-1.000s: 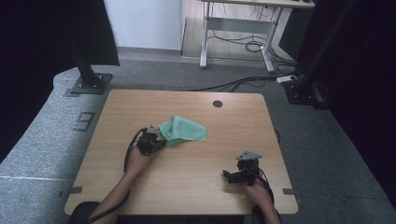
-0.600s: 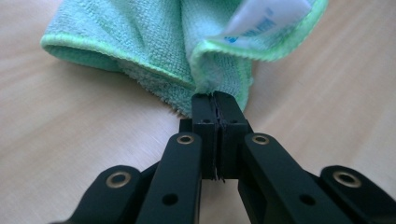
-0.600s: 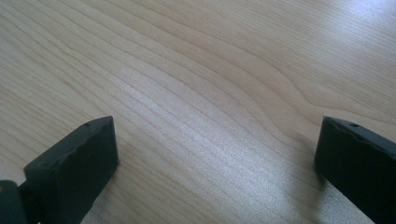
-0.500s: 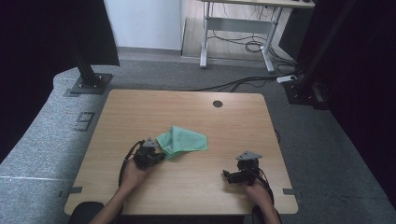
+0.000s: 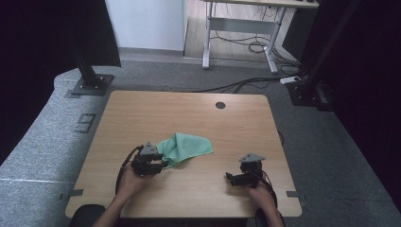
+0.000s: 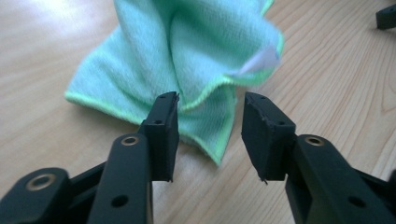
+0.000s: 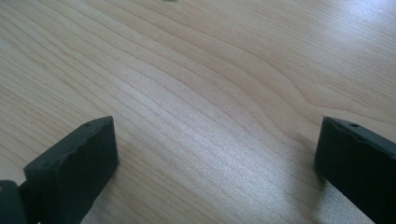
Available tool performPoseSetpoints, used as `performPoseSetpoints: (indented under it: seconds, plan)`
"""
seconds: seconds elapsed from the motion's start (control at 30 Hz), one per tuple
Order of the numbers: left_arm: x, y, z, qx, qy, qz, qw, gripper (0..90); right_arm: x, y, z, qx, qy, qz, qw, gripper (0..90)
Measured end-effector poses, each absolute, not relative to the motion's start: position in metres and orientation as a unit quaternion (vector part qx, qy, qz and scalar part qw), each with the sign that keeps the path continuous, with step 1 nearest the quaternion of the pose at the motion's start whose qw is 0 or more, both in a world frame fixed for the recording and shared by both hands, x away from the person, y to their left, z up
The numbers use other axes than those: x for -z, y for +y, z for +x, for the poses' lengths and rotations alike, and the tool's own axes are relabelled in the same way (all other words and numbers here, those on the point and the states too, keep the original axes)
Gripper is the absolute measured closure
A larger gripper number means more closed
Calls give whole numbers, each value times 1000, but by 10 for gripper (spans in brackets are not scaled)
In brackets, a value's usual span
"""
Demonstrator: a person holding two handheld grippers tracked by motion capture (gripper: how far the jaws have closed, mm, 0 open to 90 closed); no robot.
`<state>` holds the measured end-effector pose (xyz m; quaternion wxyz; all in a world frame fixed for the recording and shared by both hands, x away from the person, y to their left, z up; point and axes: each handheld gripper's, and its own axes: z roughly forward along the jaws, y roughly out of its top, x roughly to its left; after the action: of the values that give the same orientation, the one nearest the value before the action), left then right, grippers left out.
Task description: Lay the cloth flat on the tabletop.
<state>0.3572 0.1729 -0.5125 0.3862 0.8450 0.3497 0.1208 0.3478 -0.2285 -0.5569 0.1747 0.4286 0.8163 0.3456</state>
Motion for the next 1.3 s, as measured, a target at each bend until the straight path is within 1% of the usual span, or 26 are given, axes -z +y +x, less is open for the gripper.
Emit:
performPoseSetpoints:
  seconds: [0.17,0.23,0.3,0.33,0.4,0.47,0.5,0.57,0.87,1.17,1.3]
  plan:
    - [514,164,364,-126,339,854,374,521,557,-229,348,-346,816,429,175,0]
    - [518,161,369,-129,337,858,364,522,557,-229,348,-346,816,429,175,0]
    - [523,158,374,-127,336,863,355,542,557,-229,348,-346,816,429,175,0]
    - [525,157,376,-125,335,867,348,575,557,-228,348,-346,816,429,175,0]
    - [527,154,379,-122,330,873,339,695,557,-229,348,-346,816,429,175,0]
    - [525,153,381,-116,327,874,340,796,557,-229,348,-346,816,429,175,0]
    - [522,152,381,-115,326,873,344,832,557,-229,348,-346,816,429,175,0]
    - [514,149,381,-116,320,872,352,861,557,-229,348,-346,816,429,175,0]
    - [472,143,396,-130,314,857,387,868,557,-229,348,-346,816,429,175,0]
    - [446,146,418,-144,328,843,400,868,557,-229,348,-347,819,423,175,1]
    - [438,148,425,-152,332,840,402,868,553,-226,347,-349,827,409,163,73]
